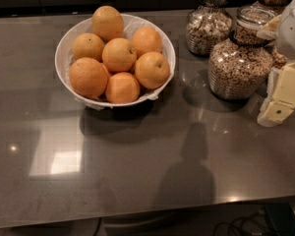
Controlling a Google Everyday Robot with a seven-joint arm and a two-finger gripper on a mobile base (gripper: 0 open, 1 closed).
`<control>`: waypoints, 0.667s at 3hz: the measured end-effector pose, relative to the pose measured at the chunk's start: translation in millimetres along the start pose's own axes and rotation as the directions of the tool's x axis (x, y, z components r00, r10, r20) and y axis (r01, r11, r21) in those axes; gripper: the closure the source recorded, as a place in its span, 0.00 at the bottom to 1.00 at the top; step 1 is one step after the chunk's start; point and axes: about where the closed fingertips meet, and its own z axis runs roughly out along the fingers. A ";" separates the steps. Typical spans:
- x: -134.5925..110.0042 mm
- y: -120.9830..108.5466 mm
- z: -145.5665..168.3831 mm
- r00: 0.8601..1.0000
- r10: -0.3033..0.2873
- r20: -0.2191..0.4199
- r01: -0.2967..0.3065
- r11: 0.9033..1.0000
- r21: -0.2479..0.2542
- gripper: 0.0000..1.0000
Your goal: Pick orange from white bowl
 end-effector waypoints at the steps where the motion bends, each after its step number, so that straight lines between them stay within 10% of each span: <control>1: -0.2 0.0 0.1 1.000 0.000 0.000 0.000 1.000 0.000 0.00; 2: -10.1 -1.2 4.8 1.000 -0.017 0.012 0.017 1.000 0.006 0.00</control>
Offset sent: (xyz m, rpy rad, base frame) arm 0.0108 0.0193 -0.0097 0.0084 -0.0051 0.0374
